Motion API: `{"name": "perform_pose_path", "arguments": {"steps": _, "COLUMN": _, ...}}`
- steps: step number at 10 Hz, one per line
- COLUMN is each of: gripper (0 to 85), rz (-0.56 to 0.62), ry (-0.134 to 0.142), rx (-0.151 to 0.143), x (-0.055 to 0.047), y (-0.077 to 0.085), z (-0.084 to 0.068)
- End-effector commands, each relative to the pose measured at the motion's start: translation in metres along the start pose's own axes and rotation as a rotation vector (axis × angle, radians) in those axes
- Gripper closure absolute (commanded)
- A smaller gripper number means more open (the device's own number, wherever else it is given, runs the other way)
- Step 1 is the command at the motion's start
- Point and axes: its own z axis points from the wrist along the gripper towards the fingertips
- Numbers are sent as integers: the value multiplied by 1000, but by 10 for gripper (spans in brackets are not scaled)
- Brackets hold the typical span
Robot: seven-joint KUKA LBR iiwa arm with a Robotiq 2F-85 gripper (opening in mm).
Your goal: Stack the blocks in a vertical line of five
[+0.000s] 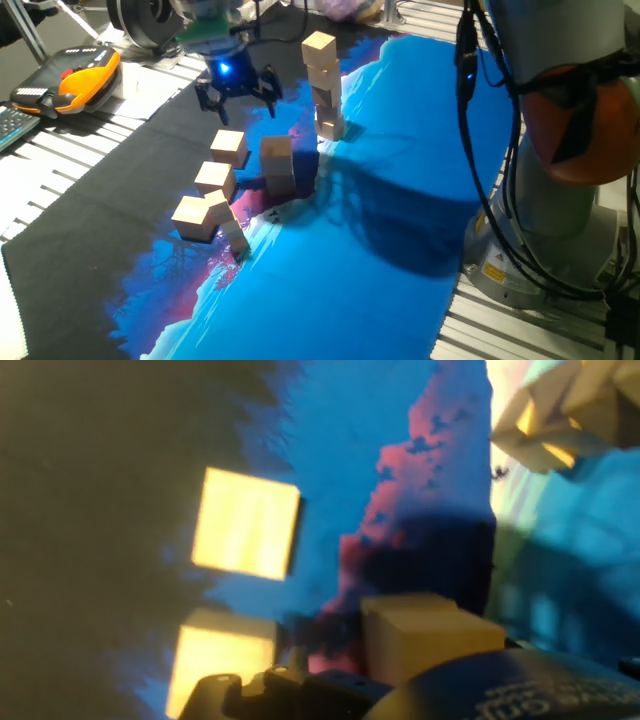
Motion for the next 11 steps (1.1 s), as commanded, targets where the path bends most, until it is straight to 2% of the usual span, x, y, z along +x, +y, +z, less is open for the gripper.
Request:
{"name": "perform_pose_path", "arguments": {"steps": 1, "gripper": 0, "rz": 8, "ry": -9, "rx": -1, "x": -4, "y": 8, "z": 1}}
{"name": "perform_pose_path", "arguments": {"steps": 3, "gripper": 0, "rz": 17, "ry": -10, "rx": -4, "x": -16, "y": 23, "z": 4}}
{"name": "perform_pose_path", "arguments": {"steps": 5, "gripper": 0, "rz": 9, "ry": -8, "rx": -18, "x": -26, "y": 34, "z": 14}}
{"name": "perform_pose_path", "arguments": {"steps": 6, "gripper": 0, "rz": 15, "ry": -16, "rx": -33, "x": -28, "y": 37, "z": 18}}
{"name": "perform_pose_path", "arguments": {"steps": 7, "gripper": 0, "rz": 10, "ry": -12, "rx": -39, "x": -28, "y": 37, "z": 18}}
{"name": "perform_pose_path", "arguments": {"steps": 8, "gripper": 0, "rz": 1, "ry": 6, "rx": -46, "x": -28, "y": 37, "z": 18}}
{"name": "perform_pose_path", "arguments": {"steps": 9, "gripper": 0, "rz": 1, "ry": 20, "rx": -40, "x": -28, "y": 37, "z": 18}}
{"name": "perform_pose_path", "arguments": {"steps": 10, "gripper": 0, "rz": 9, "ry": 57, "rx": -44, "x": -28, "y": 37, "z": 18}}
{"name": "perform_pose_path", "arguments": {"steps": 11, "gripper": 0, "rz": 8, "ry": 76, "rx": -47, "x": -28, "y": 37, "z": 18}}
